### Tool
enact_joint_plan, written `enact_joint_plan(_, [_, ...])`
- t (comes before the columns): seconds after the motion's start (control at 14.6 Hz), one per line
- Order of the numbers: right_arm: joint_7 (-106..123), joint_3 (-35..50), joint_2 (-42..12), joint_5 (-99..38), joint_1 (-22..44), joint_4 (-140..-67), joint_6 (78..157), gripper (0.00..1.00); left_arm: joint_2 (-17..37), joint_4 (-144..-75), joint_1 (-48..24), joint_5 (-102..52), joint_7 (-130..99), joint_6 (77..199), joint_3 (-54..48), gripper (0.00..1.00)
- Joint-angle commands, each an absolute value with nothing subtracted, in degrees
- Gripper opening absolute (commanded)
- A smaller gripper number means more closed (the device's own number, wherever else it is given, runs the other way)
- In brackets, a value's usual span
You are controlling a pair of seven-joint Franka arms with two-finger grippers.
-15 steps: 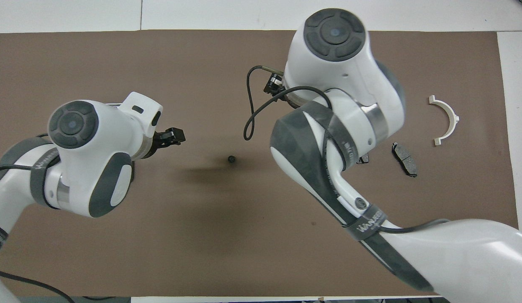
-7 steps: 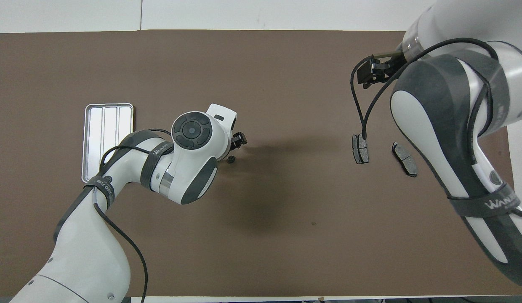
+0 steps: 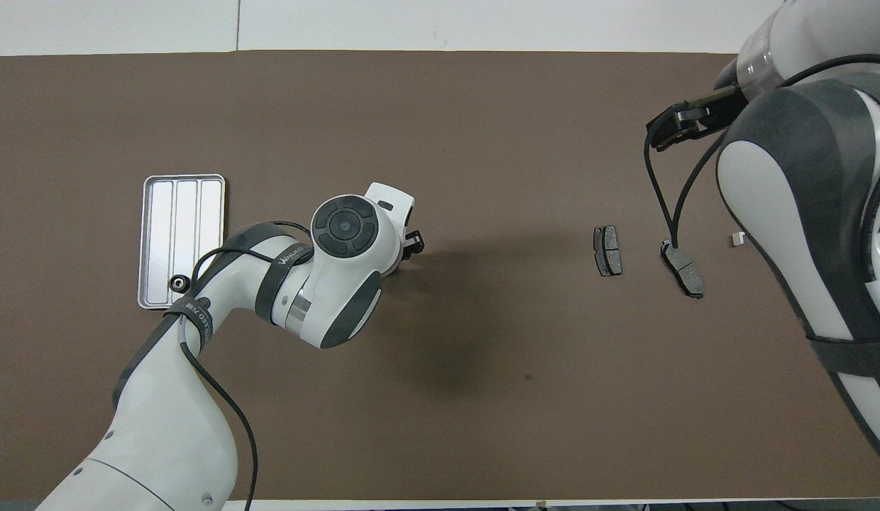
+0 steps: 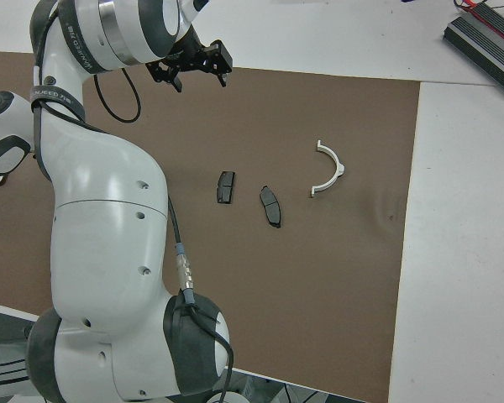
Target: Pick bearing gear from pile to tray
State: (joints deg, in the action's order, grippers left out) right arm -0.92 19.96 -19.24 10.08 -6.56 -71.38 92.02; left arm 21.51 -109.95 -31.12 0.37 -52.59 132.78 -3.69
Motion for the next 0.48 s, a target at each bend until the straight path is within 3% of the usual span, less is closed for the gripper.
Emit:
enact_joint_plan(0.0, [2.98,14.88,-13.38,5.91,-4.68,-76.18,91.76,1.0,21.36,-110.83,-32.25,0.53,-54.05,132.71,-2.81,0.7])
enact_joint_plan(0.2, [6.41,3.98,-8.45,2.21,2.53,-79.88,91.41,1.0,21.27,-111.36,-32.61,0.53,-54.23,133.07,-2.81,0.69])
enact_joint_plan(0.41, [7.12,1.59,-3.35,1.41,2.72,-85.41,91.49,1.0,21.18,-111.8,-32.61,0.53,-54.67,133.5,-2.81,0.65])
